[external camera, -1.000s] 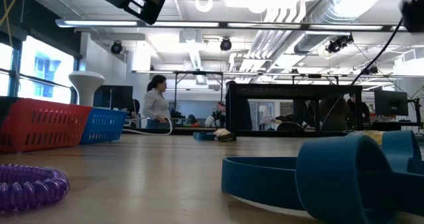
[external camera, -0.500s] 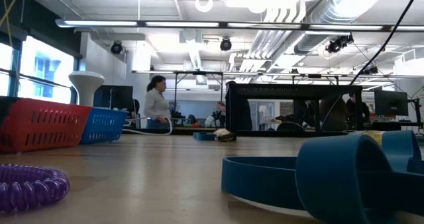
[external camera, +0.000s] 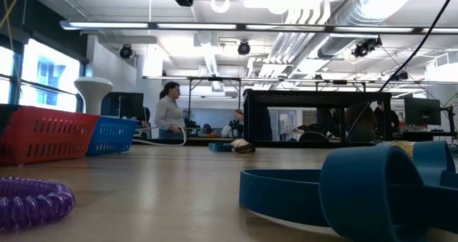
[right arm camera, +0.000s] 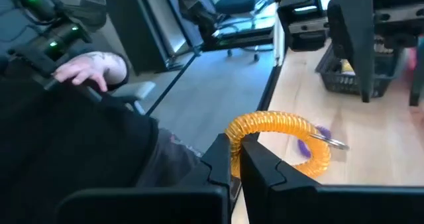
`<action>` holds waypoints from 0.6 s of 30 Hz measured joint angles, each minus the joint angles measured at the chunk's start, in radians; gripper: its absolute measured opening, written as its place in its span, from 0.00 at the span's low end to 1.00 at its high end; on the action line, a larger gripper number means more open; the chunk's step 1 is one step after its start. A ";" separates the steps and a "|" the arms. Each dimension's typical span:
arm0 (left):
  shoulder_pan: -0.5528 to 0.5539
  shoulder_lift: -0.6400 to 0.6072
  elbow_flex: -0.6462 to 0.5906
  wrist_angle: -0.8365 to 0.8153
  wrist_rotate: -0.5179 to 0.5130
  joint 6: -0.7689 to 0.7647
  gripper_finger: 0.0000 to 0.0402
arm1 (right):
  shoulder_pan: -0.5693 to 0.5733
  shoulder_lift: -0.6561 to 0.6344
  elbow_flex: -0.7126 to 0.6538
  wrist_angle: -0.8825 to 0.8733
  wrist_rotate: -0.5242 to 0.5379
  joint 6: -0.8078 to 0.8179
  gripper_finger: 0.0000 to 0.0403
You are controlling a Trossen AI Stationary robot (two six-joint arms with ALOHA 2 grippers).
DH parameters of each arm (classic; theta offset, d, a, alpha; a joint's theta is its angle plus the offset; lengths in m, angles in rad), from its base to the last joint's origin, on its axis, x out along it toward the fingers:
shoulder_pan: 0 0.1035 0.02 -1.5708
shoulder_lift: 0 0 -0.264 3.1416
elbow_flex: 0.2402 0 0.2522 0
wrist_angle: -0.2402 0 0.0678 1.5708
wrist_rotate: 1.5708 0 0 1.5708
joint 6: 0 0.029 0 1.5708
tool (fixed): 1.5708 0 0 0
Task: Pick & Place Office Desk Supplies
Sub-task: Put the yellow spring keychain into the blue bin
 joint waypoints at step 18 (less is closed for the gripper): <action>-0.009 0.194 0.005 0.436 0.137 -0.007 0.53 | -0.057 0.040 0.003 0.086 -0.102 -0.164 0.01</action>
